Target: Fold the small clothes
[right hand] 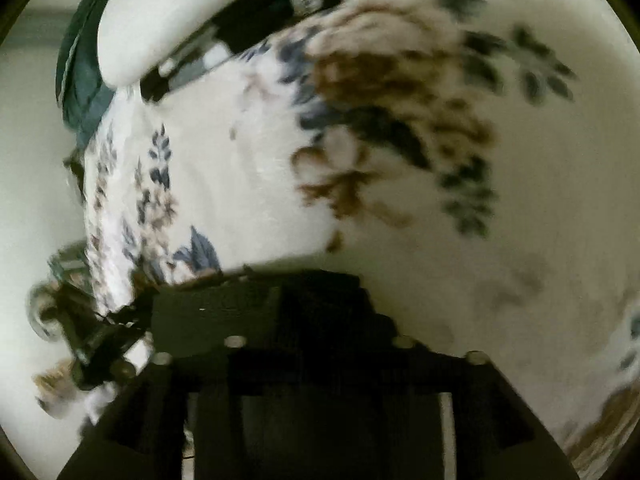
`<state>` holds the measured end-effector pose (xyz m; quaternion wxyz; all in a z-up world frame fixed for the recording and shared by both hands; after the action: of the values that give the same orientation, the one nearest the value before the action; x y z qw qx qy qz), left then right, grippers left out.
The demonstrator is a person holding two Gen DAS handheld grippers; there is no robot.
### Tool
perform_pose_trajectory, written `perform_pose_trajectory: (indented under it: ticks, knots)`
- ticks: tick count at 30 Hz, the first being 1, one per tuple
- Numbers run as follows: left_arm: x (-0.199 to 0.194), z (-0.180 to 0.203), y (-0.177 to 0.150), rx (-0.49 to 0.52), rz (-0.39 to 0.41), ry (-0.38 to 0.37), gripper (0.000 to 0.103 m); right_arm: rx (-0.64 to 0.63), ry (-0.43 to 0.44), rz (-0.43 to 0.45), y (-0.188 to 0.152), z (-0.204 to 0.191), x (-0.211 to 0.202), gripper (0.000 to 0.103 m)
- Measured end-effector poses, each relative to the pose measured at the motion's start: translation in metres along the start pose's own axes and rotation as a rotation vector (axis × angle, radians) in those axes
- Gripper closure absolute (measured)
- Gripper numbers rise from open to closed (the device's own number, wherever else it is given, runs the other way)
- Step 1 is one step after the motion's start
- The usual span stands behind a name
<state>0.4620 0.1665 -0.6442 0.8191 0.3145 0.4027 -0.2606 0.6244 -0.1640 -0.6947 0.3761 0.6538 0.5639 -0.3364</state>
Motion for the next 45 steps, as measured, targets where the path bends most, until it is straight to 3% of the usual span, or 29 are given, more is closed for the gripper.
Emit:
perform_pose_trajectory:
  ticks: [2,6,8,12,13,14,15,19,22,24,26,28,29,33,36,41,45]
  knots:
    - [-0.016,0.003,-0.002,0.036,0.031,0.003,0.049,0.052,0.006,0.005,-0.011,0.014,-0.024,0.049]
    - [-0.045,0.013,-0.017,0.102,0.065,0.019,0.044,0.136,-0.041,-0.019,-0.056,0.044,-0.064,0.049]
    - [-0.056,0.010,-0.029,0.095,0.062,0.028,0.036,0.200,-0.066,-0.051,-0.085,0.059,-0.073,0.049]
    - [-0.065,-0.002,-0.059,0.059,0.022,0.049,0.036,0.333,-0.056,-0.103,-0.136,0.076,-0.065,0.049]
    - [-0.064,-0.005,-0.064,0.054,0.011,0.056,0.036,0.335,-0.058,-0.098,-0.144,0.076,-0.062,0.053]
    - [-0.063,-0.007,-0.070,0.052,0.000,0.063,0.036,0.324,-0.078,-0.058,-0.150,0.074,-0.062,0.092]
    - [-0.061,-0.010,-0.075,0.049,-0.018,0.073,0.036,0.313,-0.100,-0.024,-0.154,0.072,-0.064,0.097]
    - [-0.062,-0.005,-0.083,0.051,-0.026,0.060,0.036,0.289,-0.163,0.099,-0.165,0.062,-0.105,0.098]
    - [-0.058,0.001,-0.083,0.063,-0.036,0.030,0.036,0.292,-0.204,0.125,-0.176,0.062,-0.127,0.098]
    - [-0.053,0.004,-0.083,0.061,-0.046,0.013,0.036,0.284,-0.231,0.092,-0.183,0.070,-0.119,0.098]
    - [-0.051,0.005,-0.082,0.061,-0.045,0.004,0.036,0.277,-0.237,-0.003,-0.189,0.080,-0.095,0.097]
    - [-0.050,0.005,-0.080,0.061,-0.047,-0.008,0.036,0.285,-0.252,-0.077,-0.191,0.092,-0.077,0.091]
    - [-0.052,0.004,-0.079,0.061,-0.046,-0.015,0.036,0.288,-0.243,-0.089,-0.190,0.096,-0.076,0.083]
    - [-0.057,-0.004,-0.080,0.062,-0.051,-0.092,0.036,0.267,-0.113,-0.002,-0.161,0.095,-0.087,0.027]
    - [-0.049,-0.010,-0.086,0.034,-0.092,-0.176,0.036,0.207,0.080,-0.023,-0.134,0.087,-0.065,0.022]
    - [-0.027,-0.007,-0.099,0.029,-0.156,-0.285,0.035,0.189,0.372,-0.203,-0.119,0.074,0.009,0.021]
    - [-0.018,0.006,-0.097,0.029,-0.160,-0.342,0.035,0.104,0.473,-0.258,-0.120,0.040,0.033,0.020]
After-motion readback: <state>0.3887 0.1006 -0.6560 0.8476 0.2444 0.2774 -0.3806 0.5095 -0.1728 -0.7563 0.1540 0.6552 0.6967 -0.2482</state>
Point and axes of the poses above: each gripper's, at about its wrist camera, not at the fingertips, and x roughly the way its jaws point, z to its right, y to its top, the point moved 4 cm from there along x, roughly the way its jaws point, and after that the axes turned 14 degrees about z, right-handed, at the moved point
